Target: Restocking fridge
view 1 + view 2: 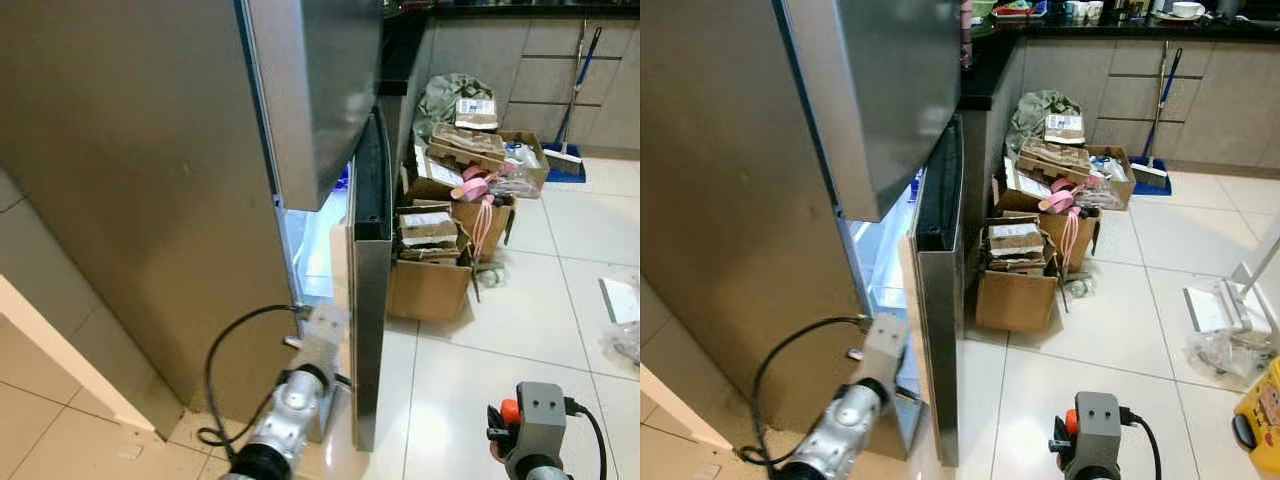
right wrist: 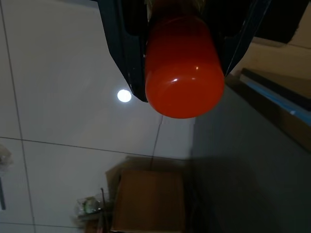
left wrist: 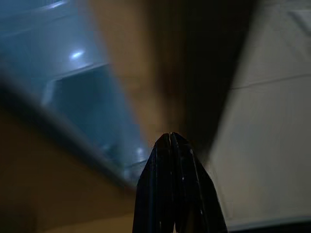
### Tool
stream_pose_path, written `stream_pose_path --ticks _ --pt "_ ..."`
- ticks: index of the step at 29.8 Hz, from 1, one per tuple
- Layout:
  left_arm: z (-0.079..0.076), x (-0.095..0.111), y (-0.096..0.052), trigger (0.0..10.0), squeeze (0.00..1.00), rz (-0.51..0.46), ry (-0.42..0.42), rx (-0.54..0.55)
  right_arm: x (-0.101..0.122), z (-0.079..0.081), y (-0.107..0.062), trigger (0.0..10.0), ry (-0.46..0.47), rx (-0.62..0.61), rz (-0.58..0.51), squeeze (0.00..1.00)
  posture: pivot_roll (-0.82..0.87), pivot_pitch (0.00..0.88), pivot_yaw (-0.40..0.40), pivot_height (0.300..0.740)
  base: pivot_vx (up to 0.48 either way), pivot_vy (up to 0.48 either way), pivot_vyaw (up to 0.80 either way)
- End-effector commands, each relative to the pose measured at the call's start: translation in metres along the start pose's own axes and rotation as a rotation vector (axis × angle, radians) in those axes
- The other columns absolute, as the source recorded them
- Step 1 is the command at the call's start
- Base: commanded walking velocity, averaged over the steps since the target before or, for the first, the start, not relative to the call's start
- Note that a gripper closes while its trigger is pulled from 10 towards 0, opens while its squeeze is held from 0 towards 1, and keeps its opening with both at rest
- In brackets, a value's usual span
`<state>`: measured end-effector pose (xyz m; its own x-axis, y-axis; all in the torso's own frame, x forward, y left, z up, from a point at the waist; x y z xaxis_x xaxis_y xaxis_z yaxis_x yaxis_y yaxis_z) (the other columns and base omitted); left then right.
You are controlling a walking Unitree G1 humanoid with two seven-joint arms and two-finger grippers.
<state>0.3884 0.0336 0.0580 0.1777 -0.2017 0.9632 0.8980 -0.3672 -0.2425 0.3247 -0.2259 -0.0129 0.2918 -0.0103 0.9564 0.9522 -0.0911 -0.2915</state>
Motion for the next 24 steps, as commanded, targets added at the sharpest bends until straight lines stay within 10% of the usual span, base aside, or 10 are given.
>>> stream_pose_path --ticks 1,15,24 --pt "-0.007 -0.004 0.001 10.0 0.0 0.012 0.006 -0.024 -0.008 -0.002 -0.004 10.0 0.003 -0.005 0.016 0.0 -0.07 0.102 0.048 0.74 0.0 0.0 0.0" --pt "-0.03 0.014 0.011 10.0 0.0 -0.01 0.013 -0.128 -0.013 0.001 -0.009 10.0 0.006 0.001 0.021 0.0 -0.04 0.149 0.062 0.74 0.0 0.0 0.0" --pt "-0.096 0.028 0.001 10.0 0.0 -0.068 -0.041 -0.456 -0.017 0.005 -0.011 10.0 0.015 0.009 0.026 0.0 -0.03 0.163 0.067 0.74 0.0 0.0 0.0"
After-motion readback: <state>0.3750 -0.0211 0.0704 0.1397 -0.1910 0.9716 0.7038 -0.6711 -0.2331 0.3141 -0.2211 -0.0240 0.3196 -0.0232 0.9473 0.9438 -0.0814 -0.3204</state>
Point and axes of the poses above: a point about 5 cm out from each wrist's last joint towards the gripper, its own y axis pointing out of the wrist towards the gripper, its own x axis along the axis of the wrist's last joint, z = x × y, the point moved 6 cm from there along y, pointing out of the wrist towards the gripper, and after that the axes turned 2 degrees about -y, right-handed, at the moved point
